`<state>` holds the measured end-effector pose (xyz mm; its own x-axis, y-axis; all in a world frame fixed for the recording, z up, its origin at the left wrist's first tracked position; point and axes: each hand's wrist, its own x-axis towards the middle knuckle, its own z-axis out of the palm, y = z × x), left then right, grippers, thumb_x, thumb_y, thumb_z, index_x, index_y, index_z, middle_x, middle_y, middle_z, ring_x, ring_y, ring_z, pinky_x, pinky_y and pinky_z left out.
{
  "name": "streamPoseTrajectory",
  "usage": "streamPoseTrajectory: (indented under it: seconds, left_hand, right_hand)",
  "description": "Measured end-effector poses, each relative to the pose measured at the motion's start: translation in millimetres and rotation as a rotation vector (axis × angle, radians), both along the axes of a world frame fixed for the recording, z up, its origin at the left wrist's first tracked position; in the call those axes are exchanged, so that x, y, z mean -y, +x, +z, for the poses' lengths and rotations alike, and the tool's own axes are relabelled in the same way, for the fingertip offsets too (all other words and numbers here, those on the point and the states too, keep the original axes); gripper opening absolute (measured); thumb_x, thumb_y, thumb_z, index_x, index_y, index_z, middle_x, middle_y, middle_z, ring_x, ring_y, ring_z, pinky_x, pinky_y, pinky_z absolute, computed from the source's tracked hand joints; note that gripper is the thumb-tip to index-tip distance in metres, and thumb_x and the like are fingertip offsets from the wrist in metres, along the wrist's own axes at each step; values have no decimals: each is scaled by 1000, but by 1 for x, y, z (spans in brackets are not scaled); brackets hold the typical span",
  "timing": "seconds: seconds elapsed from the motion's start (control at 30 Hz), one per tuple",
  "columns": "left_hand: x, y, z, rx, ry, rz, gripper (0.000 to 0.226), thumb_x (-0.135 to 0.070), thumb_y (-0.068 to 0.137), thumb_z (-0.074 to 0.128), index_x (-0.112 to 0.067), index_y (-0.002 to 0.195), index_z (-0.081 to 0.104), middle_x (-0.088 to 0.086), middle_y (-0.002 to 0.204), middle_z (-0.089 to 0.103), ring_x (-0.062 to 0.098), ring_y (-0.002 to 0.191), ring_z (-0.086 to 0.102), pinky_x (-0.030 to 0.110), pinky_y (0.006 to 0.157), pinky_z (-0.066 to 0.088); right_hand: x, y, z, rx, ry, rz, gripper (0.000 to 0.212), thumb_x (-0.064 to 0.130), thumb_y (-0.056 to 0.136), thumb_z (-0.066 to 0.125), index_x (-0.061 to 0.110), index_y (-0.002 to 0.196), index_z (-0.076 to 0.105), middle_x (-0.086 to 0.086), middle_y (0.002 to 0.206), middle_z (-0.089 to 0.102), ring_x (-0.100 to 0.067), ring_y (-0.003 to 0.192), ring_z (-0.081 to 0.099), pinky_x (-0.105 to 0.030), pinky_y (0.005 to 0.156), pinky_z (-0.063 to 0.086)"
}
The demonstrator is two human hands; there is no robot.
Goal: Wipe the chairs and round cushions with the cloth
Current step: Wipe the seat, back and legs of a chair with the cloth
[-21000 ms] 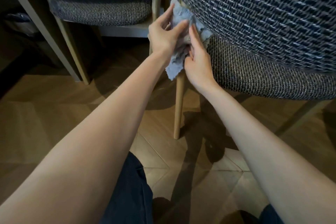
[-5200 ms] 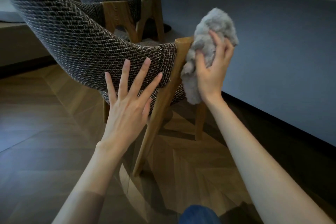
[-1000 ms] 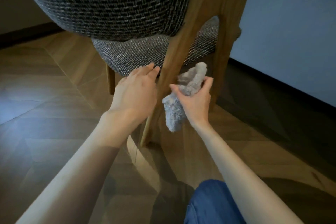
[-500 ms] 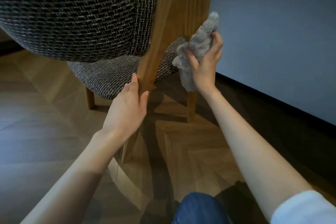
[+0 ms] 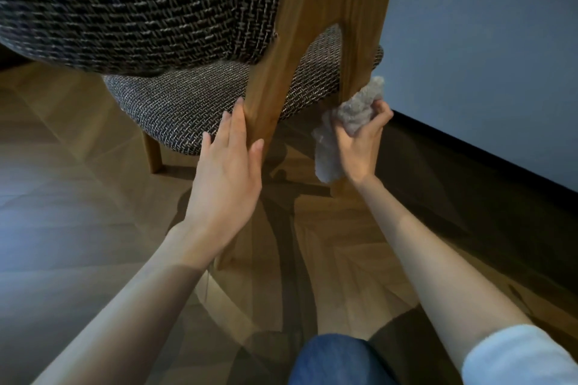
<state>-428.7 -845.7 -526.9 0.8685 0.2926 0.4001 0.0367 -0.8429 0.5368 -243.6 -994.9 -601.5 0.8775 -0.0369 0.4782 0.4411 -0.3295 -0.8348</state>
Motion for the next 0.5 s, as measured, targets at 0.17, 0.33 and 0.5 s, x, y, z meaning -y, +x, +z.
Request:
streamPoseTrajectory:
  seconds: [0.17,0.33,0.5]
  left_hand:
    - [2,17,-18,96,-15,94,53,-15,103,34,-5,151,15,6,156,26,16,147,10,37,117,-6]
    - [-6,24,-36,202,82,124,53,-19,102,37,-6,150,18,6,153,32,9,143,13,36,118,-2]
    - [-9,29,-48,275,109,132,54,-26,104,34,-8,151,16,-6,148,28,7,143,12,32,118,-3]
  right_hand:
    - [-3,8,-8,44,-22,-51,78,28,79,77,1,132,26,-10,130,42,-14,117,45,-24,96,40]
    - [-1,17,-51,-73,-25,-67,79,30,76,78,9,132,26,-11,129,45,-15,112,50,-23,91,41]
    - [6,27,-105,-262,39,-38,69,24,77,78,26,120,25,-7,123,51,-15,108,55,-28,90,46]
